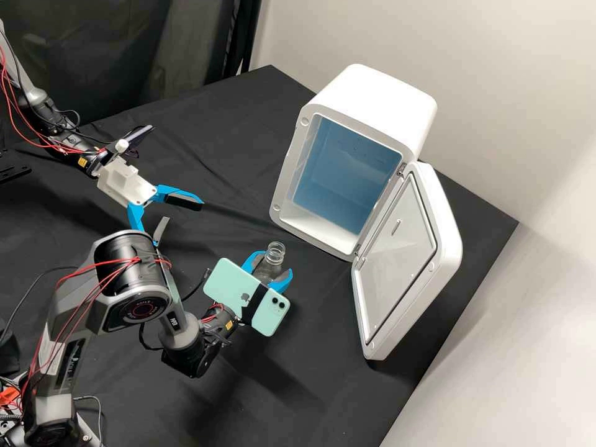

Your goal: Take the flask out of the incubator

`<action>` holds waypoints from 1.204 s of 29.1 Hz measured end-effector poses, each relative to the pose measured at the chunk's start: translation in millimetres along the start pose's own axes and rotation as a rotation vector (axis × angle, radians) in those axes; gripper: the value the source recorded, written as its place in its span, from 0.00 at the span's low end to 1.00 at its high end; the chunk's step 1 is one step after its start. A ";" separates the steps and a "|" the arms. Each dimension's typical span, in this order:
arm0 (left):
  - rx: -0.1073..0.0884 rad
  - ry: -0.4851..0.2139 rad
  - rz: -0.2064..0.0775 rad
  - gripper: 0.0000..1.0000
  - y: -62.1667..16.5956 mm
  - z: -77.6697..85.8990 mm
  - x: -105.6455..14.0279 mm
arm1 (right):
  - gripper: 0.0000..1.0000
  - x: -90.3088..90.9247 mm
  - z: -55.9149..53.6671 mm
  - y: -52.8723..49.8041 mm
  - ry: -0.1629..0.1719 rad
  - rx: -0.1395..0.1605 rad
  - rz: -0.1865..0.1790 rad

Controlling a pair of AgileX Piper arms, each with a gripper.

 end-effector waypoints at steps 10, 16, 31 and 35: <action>0.000 0.000 0.000 1.00 0.0 0.0 0.0 | 0.00 3.3 -0.5 -8.2 0.011 0.002 -0.038; 0.000 0.000 0.000 1.00 0.0 0.0 0.0 | 0.00 9.9 -0.5 -24.1 0.008 0.013 -0.103; 0.000 0.008 0.010 1.00 2.8 -3.1 0.3 | 0.00 18.8 -2.1 -37.9 0.042 0.031 -0.135; 0.000 0.008 0.010 1.00 2.8 -3.1 0.3 | 0.00 18.8 -2.2 -37.8 0.043 0.031 -0.135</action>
